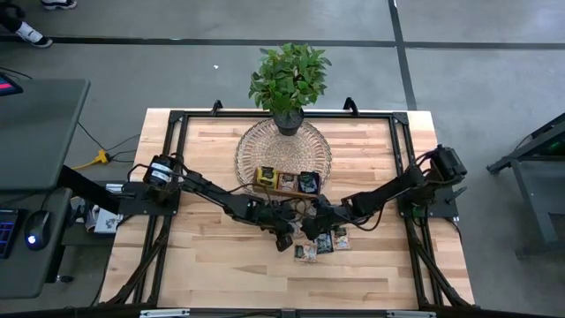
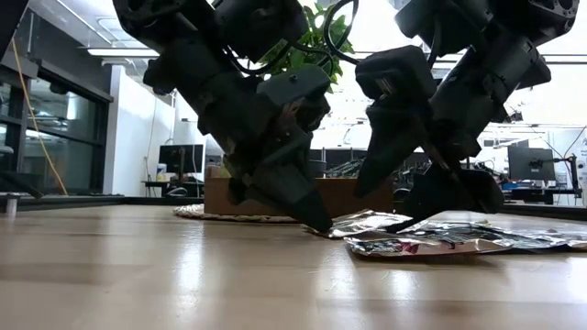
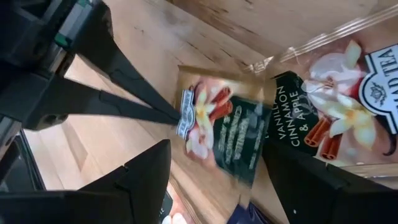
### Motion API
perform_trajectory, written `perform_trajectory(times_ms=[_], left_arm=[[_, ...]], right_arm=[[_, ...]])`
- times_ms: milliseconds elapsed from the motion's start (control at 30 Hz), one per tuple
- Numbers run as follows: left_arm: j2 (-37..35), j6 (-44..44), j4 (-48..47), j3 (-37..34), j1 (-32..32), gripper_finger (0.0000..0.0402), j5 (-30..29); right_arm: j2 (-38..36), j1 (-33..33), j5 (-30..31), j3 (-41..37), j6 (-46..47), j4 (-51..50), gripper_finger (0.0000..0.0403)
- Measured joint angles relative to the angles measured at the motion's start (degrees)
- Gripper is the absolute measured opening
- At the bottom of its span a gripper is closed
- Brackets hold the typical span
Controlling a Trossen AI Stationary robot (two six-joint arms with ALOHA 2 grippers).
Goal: Pick & Place Tea
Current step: Put the brown tea bag into the middle section of the wooden organizer
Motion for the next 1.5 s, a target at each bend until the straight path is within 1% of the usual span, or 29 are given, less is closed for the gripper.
perform_trajectory(times_ms=[100,200,300,533,600,733,800,967,1167,1233,1300,1433,1500], left_arm=[[0.1,-0.1,0.2,-0.1,0.0,0.0,0.0],[0.1,-0.1,0.2,-0.1,0.0,0.0,-0.3],[0.1,-0.1,0.1,-0.2,0.0,0.0,0.0],[0.1,-0.1,0.1,-0.2,0.0,0.0,1.9],[-0.1,-0.1,0.1,-0.2,0.0,0.0,2.0],[-1.9,1.0,-0.7,-0.3,0.0,0.0,2.8],[-2.7,1.1,-2.0,-0.4,0.0,0.0,2.5],[-6.7,2.2,-9.2,-0.6,-0.1,0.0,-0.2],[-9.1,2.7,-14.8,-0.6,0.0,0.0,-3.0],[-9.5,2.7,-15.8,-0.6,0.0,0.0,-3.0],[-9.6,2.7,-15.2,-0.6,0.0,0.0,-2.6],[-11.1,2.6,-14.6,-1.2,-0.5,0.0,-2.3],[-11.8,1.7,-12.0,-2.2,-0.5,0.0,-2.6]], right_arm=[[0.1,0.0,0.0,0.2,0.0,-0.2,0.0246],[0.1,0.0,-0.2,0.2,-0.1,-0.3,0.0216],[0.1,0.0,-0.2,0.2,-0.2,-0.4,0.0167],[0.2,0.0,-0.8,0.1,-2.0,-0.5,0.0036],[0.2,0.0,-1.7,0.1,-3.2,-0.3,0.0011],[0.2,0.0,-3.5,0.1,-4.1,-0.1,0.0011],[0.1,0.0,-4.2,0.1,-4.8,0.1,0.0005],[-1.6,0.0,-4.5,0.1,-6.4,0.5,0.0003],[-5.9,0.0,-3.7,0.6,-10.0,-1.1,0.0001],[-7.4,0.0,-3.8,2.5,-12.3,-6.4,0.0001],[-8.7,0.0,-3.9,6.0,-16.5,-13.2,0.0001],[-9.0,-0.7,-4.5,16.0,-26.9,-30.8,0.0001],[-8.9,-1.7,-4.2,21.1,-32.2,-37.8,0.0001]])
